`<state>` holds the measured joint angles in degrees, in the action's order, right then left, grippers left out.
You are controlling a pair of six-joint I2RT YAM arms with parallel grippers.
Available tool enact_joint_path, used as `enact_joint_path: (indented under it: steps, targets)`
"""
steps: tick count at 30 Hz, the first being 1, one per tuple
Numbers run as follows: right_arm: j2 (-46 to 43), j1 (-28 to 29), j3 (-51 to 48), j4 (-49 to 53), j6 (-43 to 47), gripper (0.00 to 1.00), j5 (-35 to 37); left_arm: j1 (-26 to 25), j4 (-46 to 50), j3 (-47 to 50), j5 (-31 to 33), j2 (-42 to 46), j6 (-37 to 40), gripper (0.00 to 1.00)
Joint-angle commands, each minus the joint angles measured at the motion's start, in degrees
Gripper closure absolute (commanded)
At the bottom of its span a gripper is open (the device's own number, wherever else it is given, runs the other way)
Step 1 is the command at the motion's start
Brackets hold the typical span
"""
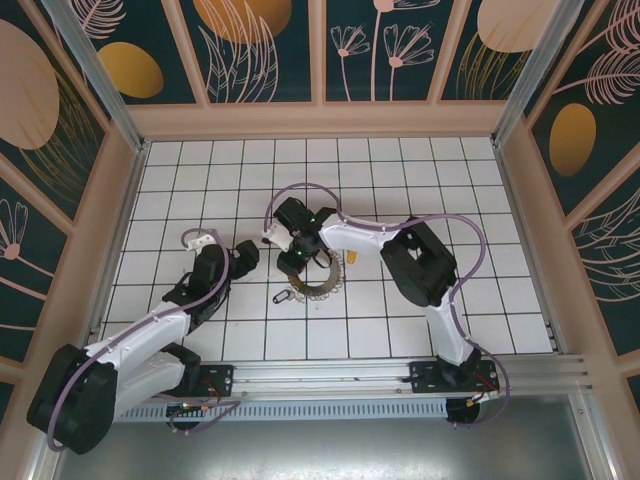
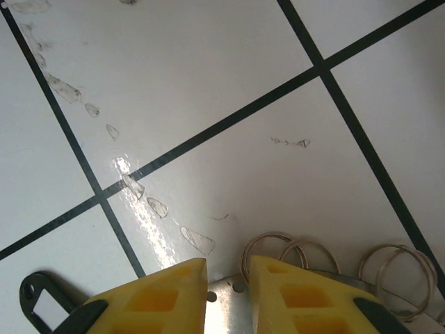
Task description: Put the keys on the keyring
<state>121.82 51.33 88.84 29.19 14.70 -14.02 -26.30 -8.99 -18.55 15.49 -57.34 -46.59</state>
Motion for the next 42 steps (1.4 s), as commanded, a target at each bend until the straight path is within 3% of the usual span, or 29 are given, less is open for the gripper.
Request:
enact_joint_path:
  steps: [1, 19, 23, 29, 34, 39, 42]
  targets:
    - [1.18, 0.25, 2.49, 2.72, 0.72, 0.76, 3.29, 0.64, 1.31, -0.64, 0.7, 1.99, 1.0, 0.03]
    - [3.12, 0.6, 2.83, 2.18, 0.76, 0.76, 9.25, 0.77, 0.34, -0.42, -0.88, 3.63, 2.02, 0.05]
    - [2.92, 0.7, 2.74, 2.1, 0.9, 0.66, 9.87, 0.73, -0.65, 0.0, -1.81, 3.38, 2.01, 0.05]
    - [3.16, 0.86, 3.18, 2.4, 0.86, 0.62, 11.03, 0.73, -1.25, -0.35, -2.46, 3.2, 2.45, 0.06]
    - [3.17, 0.8, 3.53, 2.56, 0.27, 0.73, 14.59, 0.73, -1.37, -0.49, -2.7, 3.29, 2.62, 0.06]
    - [2.84, 0.35, 3.79, 2.13, -0.66, 0.94, 15.56, 0.78, -1.81, -0.25, -3.37, 3.44, 2.38, 0.06]
    - [2.98, 0.31, 3.98, 2.35, -0.75, 0.99, 15.76, 0.73, -1.9, -0.18, -3.78, 4.07, 2.53, 0.07]
